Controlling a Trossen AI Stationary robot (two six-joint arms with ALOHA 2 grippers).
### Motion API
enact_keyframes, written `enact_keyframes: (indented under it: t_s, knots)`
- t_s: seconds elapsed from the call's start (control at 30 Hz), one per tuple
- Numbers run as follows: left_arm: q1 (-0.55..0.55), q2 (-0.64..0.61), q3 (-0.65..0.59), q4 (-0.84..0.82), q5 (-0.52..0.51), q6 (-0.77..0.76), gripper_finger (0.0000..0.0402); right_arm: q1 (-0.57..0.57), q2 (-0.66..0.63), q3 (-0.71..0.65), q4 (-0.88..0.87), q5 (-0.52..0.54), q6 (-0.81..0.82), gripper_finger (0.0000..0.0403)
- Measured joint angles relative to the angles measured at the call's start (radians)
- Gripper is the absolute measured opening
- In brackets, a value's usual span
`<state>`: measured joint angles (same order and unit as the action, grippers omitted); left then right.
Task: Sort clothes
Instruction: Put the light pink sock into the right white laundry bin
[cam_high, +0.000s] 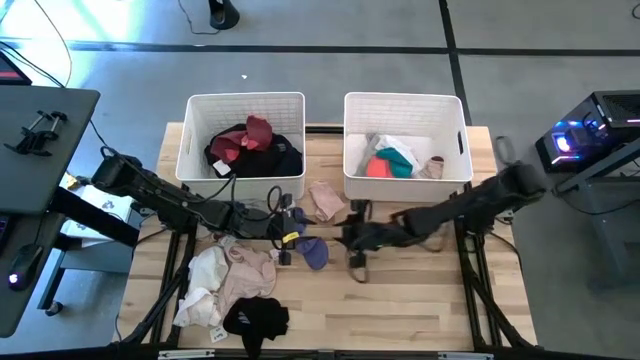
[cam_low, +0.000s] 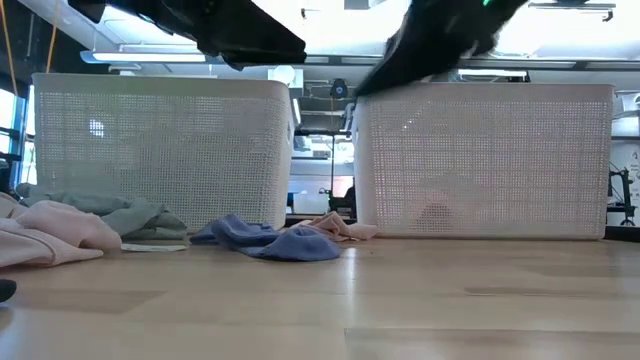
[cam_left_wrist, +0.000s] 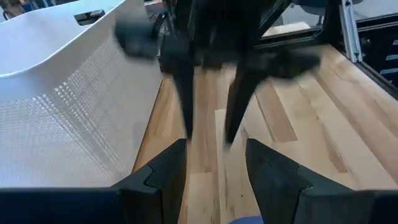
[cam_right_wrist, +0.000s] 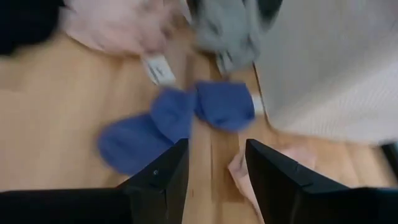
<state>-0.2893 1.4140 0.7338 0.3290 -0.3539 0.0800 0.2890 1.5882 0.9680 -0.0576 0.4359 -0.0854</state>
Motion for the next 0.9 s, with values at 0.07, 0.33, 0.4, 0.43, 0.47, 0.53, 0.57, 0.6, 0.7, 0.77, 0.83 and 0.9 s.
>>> enact_keyframes:
  t_s: [0.07, 0.33, 0.4, 0.43, 0.47, 0.53, 0.57, 0.6, 0.7, 0.77, 0.83, 0.9]
  knots:
    - [-0.008, -0.007, 0.0, -0.028, -0.027, 0.001, 0.0152, -0.033, 0.079, 0.0, 0.026, 0.022, 0.05, 0.0147]
    - [-0.094, -0.084, 0.0, -0.18, -0.332, 0.028, 0.0152, -0.155, 0.269, 0.03, 0.082, 0.057, 0.213, 0.0145]
    - [-0.103, -0.092, 0.0, -0.185, -0.344, 0.029, 0.0152, -0.174, 0.3, 0.055, 0.064, 0.022, 0.205, 0.014]
    - [-0.106, -0.092, 0.0, -0.183, -0.345, 0.029, 0.0152, -0.181, 0.317, 0.071, 0.057, 0.008, 0.198, 0.0135]
    - [-0.107, -0.091, 0.0, -0.184, -0.345, 0.029, 0.0152, -0.187, 0.333, 0.086, 0.046, 0.0, 0.193, 0.0129]
    - [-0.107, -0.091, 0.0, -0.189, -0.345, 0.027, 0.0152, -0.196, 0.357, 0.114, 0.006, -0.001, 0.193, 0.0109]
    - [-0.107, -0.091, 0.0, -0.191, -0.345, 0.024, 0.0152, -0.199, 0.365, 0.127, -0.015, -0.004, 0.197, 0.0095]
    - [-0.107, -0.091, 0.0, -0.196, -0.345, 0.018, 0.0152, -0.2, 0.369, 0.139, -0.032, -0.007, 0.205, 0.0077]
    - [-0.106, -0.091, 0.0, -0.208, -0.345, 0.003, 0.0152, -0.199, 0.37, 0.172, -0.12, -0.02, 0.205, 0.0019]
    - [-0.107, -0.091, 0.0, -0.206, -0.345, 0.002, 0.0152, -0.181, 0.369, 0.199, -0.227, -0.001, 0.215, 0.0009]
    - [-0.112, -0.091, 0.0, -0.206, -0.345, 0.002, 0.0152, -0.152, 0.368, 0.236, -0.332, 0.016, 0.25, 0.0012]
    - [-0.116, -0.091, 0.0, -0.206, -0.345, 0.002, 0.0152, -0.107, 0.354, 0.267, -0.426, 0.008, 0.27, 0.0006]
